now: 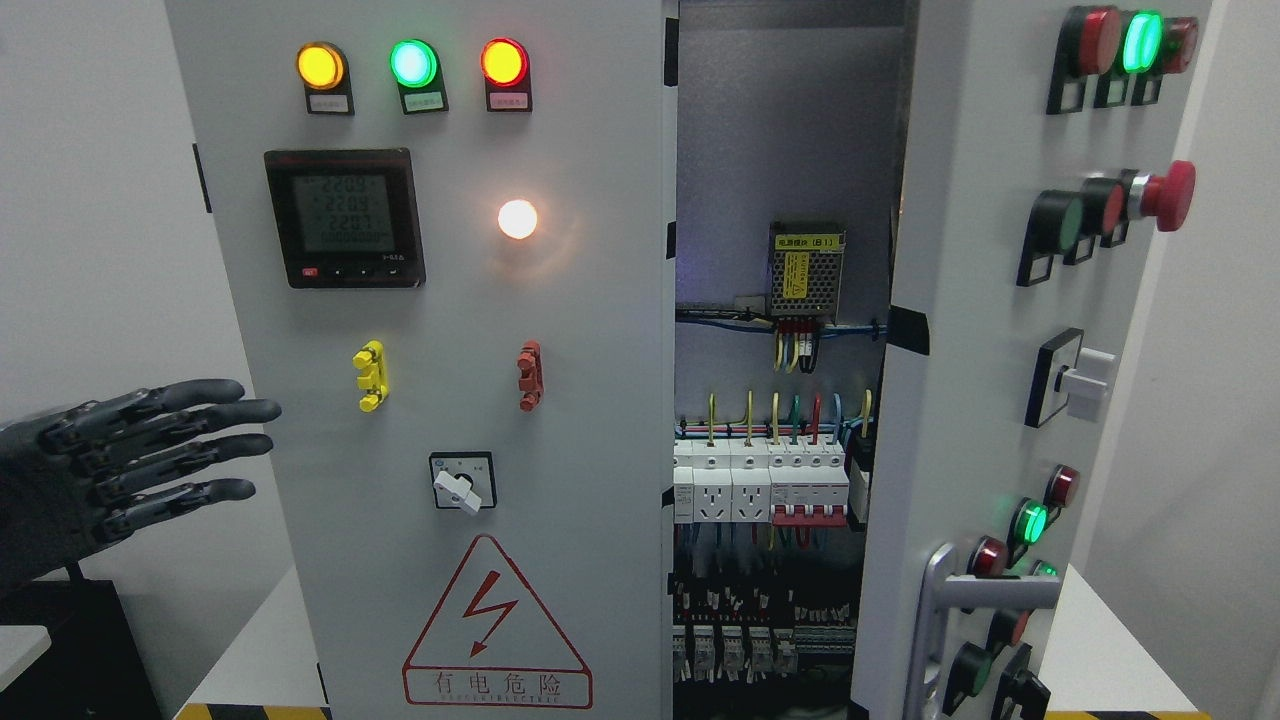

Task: Open door with both hands
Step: 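Reach the left hand toward the gap at the ajar door's edge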

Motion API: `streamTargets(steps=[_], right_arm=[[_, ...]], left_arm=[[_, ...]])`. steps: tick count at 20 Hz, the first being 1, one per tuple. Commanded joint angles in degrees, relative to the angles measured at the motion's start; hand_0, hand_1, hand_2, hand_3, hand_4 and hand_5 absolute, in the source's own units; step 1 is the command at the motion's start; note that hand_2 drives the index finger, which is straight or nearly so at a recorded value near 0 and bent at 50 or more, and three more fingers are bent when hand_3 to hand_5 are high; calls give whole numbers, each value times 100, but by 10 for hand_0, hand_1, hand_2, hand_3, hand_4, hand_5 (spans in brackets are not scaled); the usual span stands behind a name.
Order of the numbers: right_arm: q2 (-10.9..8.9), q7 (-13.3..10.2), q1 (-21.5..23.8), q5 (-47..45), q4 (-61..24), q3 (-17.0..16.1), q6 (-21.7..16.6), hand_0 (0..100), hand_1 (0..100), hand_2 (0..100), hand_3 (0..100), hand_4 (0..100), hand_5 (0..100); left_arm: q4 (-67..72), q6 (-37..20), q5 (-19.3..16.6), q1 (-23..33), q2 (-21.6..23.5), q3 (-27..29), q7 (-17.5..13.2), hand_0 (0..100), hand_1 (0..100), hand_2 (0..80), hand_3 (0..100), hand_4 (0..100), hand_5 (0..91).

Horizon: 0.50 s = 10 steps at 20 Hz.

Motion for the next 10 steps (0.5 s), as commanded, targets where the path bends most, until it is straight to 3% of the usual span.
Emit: streamTargets(steps=[1, 5, 7, 10], right_arm=[[0, -1, -8, 1, 0, 0, -4, 107, 0, 0, 0, 0, 0], [0, -1, 1, 1, 0, 0, 5, 107, 0, 0, 0, 0, 0], [0, -1, 1, 1, 0, 0, -4, 107, 0, 0, 0, 0, 0], [0, -1, 1, 1, 0, 0, 5, 107, 0, 0, 0, 0, 0]], left_arm=[[-11, -2, 297, -2161, -726, -3809, 58, 0, 0, 0, 0, 30, 0], [-2, -11, 913, -3533, -1103, -4962, 66, 0, 0, 0, 0, 30, 0], [102, -11, 1089, -3852, -1393, -5218, 110, 0, 0, 0, 0, 30, 0], [646, -2, 1283, -4071, -2130, -5420, 443, 0, 0, 0, 0, 30, 0]])
